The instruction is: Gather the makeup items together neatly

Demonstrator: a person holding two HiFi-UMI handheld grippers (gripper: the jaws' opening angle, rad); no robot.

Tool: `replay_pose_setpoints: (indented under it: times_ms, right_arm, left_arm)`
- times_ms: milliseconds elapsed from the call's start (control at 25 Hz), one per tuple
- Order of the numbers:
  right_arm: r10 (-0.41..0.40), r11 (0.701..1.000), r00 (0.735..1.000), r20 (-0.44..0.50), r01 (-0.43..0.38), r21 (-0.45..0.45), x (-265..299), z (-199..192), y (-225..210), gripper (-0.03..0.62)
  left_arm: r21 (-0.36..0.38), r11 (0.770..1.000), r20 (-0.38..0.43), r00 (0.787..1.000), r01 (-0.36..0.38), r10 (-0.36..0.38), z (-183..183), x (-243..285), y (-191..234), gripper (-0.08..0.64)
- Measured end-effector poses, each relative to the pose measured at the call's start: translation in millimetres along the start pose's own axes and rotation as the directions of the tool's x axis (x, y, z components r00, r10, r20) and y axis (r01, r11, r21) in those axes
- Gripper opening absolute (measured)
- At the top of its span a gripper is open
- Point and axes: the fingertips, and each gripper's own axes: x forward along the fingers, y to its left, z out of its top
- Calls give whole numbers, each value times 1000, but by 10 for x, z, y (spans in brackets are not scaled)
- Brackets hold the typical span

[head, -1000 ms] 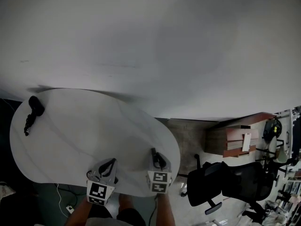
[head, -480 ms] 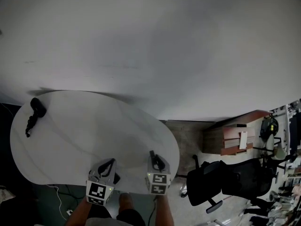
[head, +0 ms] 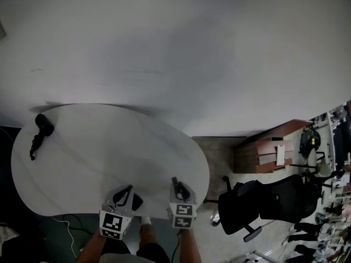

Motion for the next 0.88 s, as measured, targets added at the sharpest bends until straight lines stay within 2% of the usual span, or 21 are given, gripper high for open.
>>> replay_pose_setpoints:
  times_ms: [880]
  right_arm:
    - [-49,995,999,-1,49,87,-261,-595,666,100]
  left_arm:
    - [53,996,-18,997,77,-76,-471,-553,151,9]
